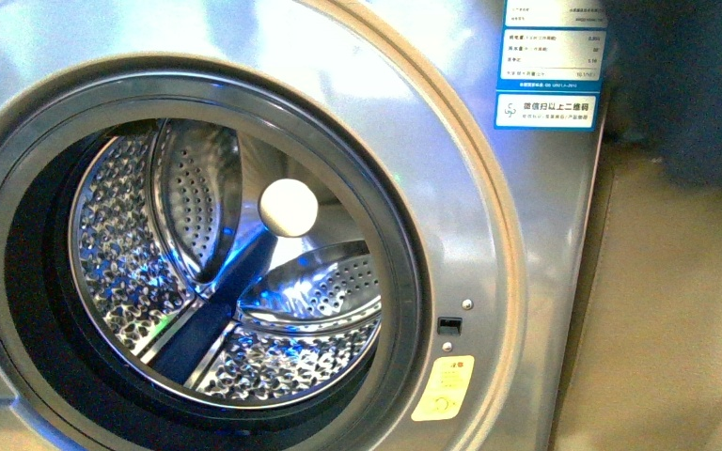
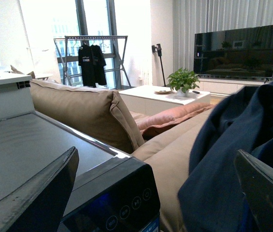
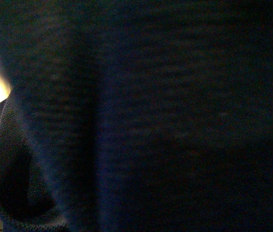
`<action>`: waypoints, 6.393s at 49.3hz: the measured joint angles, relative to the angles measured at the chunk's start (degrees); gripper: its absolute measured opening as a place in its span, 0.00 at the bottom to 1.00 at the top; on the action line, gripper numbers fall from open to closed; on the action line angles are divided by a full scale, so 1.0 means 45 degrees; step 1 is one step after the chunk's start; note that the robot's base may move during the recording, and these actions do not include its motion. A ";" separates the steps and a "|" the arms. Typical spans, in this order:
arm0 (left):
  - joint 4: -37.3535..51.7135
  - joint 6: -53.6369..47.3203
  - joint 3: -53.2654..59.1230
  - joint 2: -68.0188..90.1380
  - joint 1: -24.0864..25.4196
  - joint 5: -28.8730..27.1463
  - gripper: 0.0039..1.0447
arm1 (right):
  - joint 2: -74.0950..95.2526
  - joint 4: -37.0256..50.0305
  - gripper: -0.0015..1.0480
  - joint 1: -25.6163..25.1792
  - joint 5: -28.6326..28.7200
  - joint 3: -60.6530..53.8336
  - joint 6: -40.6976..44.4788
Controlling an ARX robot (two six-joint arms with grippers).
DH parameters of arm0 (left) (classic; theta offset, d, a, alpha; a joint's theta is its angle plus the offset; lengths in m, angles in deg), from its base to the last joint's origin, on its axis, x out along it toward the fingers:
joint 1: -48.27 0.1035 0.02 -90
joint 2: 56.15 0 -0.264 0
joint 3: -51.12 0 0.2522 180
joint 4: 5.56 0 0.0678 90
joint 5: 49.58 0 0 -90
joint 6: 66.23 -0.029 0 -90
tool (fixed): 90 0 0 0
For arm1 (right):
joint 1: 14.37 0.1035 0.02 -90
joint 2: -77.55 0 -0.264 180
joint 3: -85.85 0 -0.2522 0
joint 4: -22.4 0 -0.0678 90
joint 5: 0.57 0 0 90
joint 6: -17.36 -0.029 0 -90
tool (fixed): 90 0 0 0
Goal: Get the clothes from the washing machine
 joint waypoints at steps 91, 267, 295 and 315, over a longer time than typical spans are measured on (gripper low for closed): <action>-0.0005 0.0000 0.0000 0.0000 0.0000 0.0000 0.94 | 0.5833 -0.2608 0.92 -0.5445 0.3322 -0.6275 0.6013; 0.4755 0.1088 2.3703 -1.4707 0.7247 -0.3031 0.03 | -1.2269 -1.0622 0.02 0.4231 -0.6023 -1.1346 0.6985; 0.2730 0.1088 2.4650 -1.7758 0.7252 -0.3041 0.03 | -1.2269 -1.0622 0.02 0.4231 -0.6013 -1.1346 0.6985; 0.2725 0.1088 2.5097 -1.8253 0.7257 -0.3031 0.03 | -1.2269 -1.0622 0.02 0.4231 -0.6013 -1.1346 0.6985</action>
